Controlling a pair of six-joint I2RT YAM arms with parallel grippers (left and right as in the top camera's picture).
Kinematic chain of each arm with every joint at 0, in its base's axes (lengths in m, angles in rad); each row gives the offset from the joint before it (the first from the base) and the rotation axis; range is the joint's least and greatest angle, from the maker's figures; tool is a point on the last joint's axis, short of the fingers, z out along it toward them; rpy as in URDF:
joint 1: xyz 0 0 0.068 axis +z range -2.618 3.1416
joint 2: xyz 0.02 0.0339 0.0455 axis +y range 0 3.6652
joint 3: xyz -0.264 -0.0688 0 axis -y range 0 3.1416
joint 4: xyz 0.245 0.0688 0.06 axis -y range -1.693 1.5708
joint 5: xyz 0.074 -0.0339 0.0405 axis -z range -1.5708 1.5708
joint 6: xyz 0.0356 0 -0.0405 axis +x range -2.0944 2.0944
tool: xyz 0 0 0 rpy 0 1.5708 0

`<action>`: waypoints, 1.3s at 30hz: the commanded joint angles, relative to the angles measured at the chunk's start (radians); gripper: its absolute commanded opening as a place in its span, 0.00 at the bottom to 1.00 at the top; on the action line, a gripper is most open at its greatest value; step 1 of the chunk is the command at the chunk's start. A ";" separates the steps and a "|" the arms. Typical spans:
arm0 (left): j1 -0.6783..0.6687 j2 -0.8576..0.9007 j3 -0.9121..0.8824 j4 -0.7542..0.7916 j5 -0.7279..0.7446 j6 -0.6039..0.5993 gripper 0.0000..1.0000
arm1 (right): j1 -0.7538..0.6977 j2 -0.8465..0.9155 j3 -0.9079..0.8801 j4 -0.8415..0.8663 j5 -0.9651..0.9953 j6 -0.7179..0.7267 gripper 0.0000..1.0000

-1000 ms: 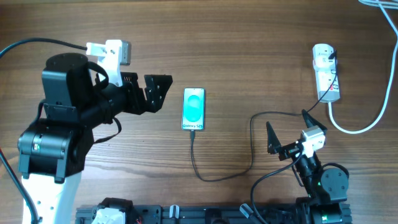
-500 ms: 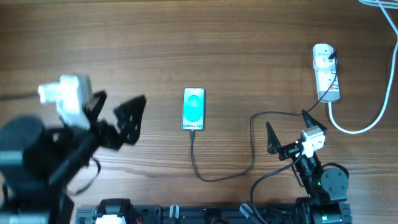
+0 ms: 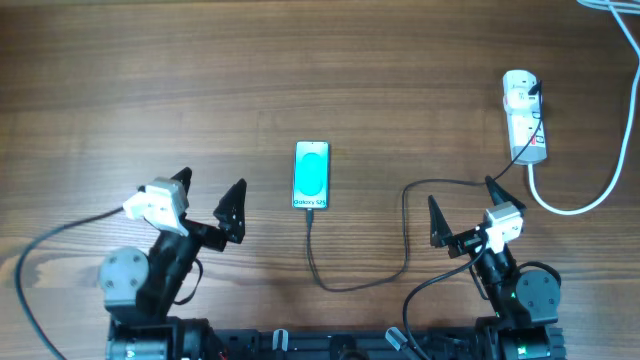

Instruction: Plug charger to phone and switch on socket

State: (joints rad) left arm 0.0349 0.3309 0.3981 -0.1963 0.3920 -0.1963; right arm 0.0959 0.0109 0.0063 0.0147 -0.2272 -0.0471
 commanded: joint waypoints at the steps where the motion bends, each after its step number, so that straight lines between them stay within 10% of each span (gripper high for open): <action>1: 0.006 -0.097 -0.149 0.124 -0.039 0.008 1.00 | 0.004 -0.006 -0.001 0.003 0.002 -0.005 1.00; 39: -0.020 -0.326 -0.392 0.140 -0.169 0.008 1.00 | 0.004 -0.006 -0.001 0.003 0.002 -0.005 1.00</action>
State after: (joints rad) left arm 0.0189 0.0139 0.0143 -0.0559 0.2325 -0.1967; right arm 0.0959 0.0109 0.0063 0.0151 -0.2272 -0.0471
